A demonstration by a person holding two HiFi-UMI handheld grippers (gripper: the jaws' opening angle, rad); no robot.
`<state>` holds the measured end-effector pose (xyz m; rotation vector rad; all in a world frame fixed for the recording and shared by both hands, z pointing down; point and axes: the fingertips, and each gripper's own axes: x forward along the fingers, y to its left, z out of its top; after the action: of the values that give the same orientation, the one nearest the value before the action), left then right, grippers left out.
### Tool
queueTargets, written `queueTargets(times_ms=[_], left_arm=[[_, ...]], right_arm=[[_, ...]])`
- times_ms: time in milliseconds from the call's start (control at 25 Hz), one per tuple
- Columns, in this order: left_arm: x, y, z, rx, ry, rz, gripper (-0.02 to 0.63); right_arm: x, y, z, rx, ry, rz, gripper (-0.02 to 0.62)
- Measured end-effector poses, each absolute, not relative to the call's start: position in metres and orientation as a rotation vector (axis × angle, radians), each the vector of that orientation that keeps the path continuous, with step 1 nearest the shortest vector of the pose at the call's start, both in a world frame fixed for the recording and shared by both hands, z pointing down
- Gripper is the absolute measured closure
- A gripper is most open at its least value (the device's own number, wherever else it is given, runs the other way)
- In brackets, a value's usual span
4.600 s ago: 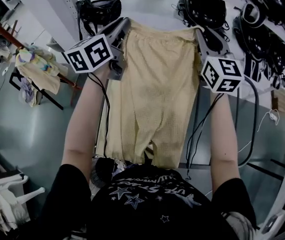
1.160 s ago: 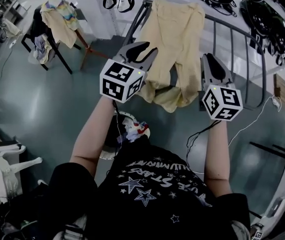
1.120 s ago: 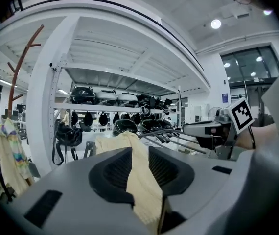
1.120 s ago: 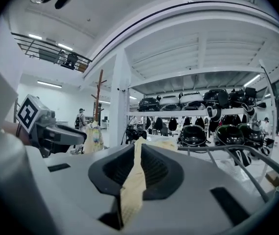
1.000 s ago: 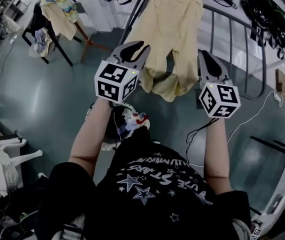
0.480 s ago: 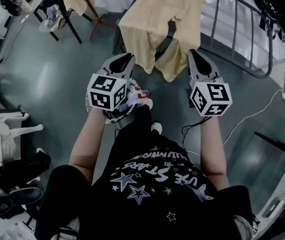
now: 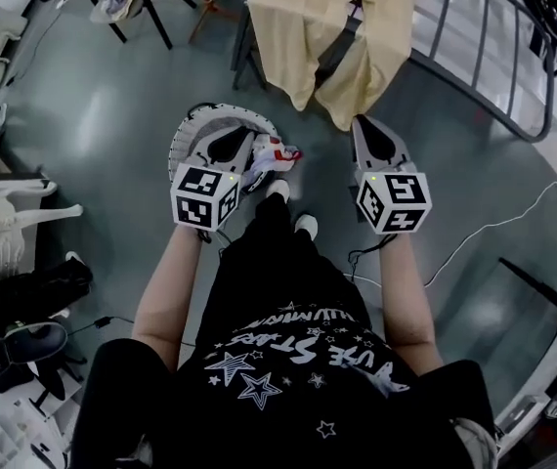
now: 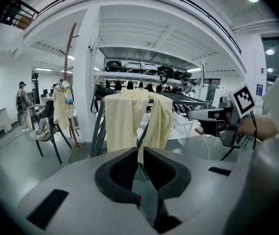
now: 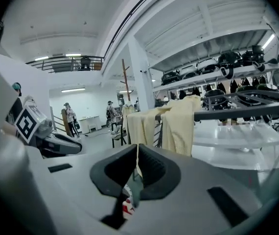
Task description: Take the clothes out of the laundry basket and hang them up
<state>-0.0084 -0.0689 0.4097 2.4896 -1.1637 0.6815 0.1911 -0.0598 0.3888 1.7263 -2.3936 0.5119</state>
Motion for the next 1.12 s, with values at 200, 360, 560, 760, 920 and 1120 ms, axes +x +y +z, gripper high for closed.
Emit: queueTargets(times_ms=[200, 360, 560, 760, 920, 1120], left_arm=[[-0.008, -0.048, 0.461, 2.454, -1.087, 0.819, 0.541], [-0.001, -0.040, 0.509, 2.429, -0.996, 0.931, 0.496], [0.004, -0.033, 0.581, 2.413, -0.867, 1.095, 0.434], [0.003, -0.037, 0.657, 2.401, -0.727, 1.224, 0.408], [-0.002, -0.047, 0.714, 2.389, -0.645, 1.301, 0.393], [0.000, -0.053, 0.764, 2.381, -0.584, 1.345, 0.388]], right_arm=[[0.181, -0.048, 0.442, 1.662, -2.366, 0.602, 0.575], [0.175, -0.043, 0.491, 1.627, -2.324, 0.687, 0.575], [0.168, -0.039, 0.552, 1.575, -2.262, 0.787, 0.575], [0.158, -0.040, 0.609, 1.561, -2.211, 0.862, 0.577], [0.144, -0.038, 0.653, 1.546, -2.182, 0.911, 0.577], [0.131, -0.041, 0.688, 1.533, -2.172, 0.919, 0.578]])
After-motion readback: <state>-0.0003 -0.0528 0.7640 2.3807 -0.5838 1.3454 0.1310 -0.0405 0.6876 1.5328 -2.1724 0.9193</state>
